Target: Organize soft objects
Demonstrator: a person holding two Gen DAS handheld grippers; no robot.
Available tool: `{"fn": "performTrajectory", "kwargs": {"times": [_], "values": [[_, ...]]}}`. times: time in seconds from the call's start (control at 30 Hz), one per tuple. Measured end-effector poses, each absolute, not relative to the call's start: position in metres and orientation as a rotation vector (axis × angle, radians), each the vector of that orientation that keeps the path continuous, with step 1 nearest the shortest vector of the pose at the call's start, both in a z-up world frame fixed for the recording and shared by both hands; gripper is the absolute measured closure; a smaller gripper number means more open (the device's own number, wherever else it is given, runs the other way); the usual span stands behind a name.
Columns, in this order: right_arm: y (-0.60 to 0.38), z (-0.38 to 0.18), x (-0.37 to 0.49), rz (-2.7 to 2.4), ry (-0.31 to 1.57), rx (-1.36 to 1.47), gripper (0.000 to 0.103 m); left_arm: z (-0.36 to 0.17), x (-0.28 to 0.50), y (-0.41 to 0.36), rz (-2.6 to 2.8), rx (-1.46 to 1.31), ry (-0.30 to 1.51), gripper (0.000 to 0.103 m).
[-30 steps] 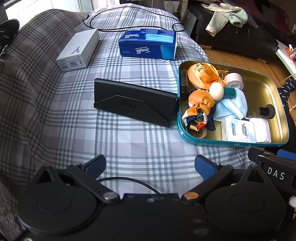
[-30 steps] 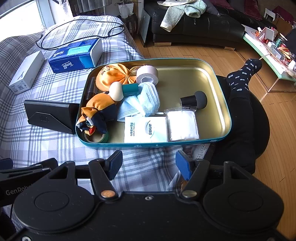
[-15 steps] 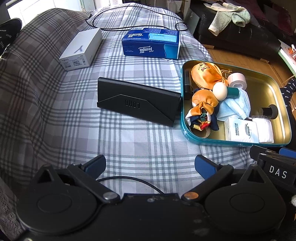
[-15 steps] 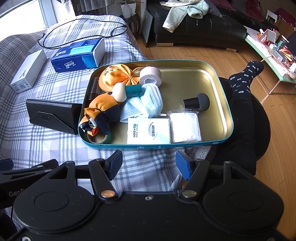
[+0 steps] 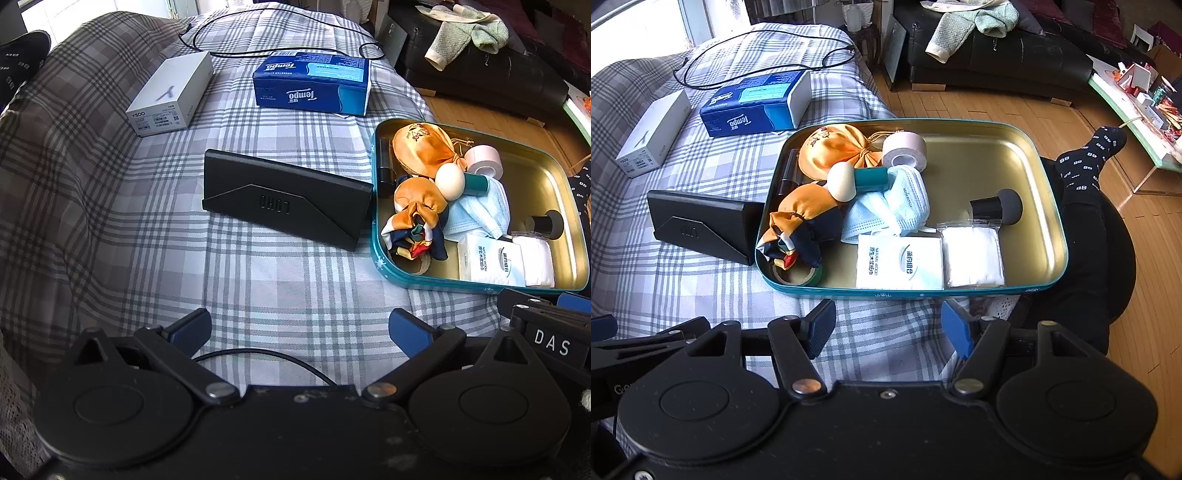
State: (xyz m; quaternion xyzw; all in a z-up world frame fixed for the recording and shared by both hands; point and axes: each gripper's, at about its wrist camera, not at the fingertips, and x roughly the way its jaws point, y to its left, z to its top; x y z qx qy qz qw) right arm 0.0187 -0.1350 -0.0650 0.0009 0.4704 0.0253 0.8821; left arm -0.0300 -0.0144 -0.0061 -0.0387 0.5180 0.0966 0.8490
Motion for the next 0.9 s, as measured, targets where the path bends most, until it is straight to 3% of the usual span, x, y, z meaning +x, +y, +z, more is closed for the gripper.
{"fn": "performTrajectory", "kwargs": {"times": [0.9], "values": [[-0.128,-0.071,0.032,0.087,1.003,-0.001,0.042,-0.014,-0.026,-0.004,0.273,-0.076,1.107,0.001]]}}
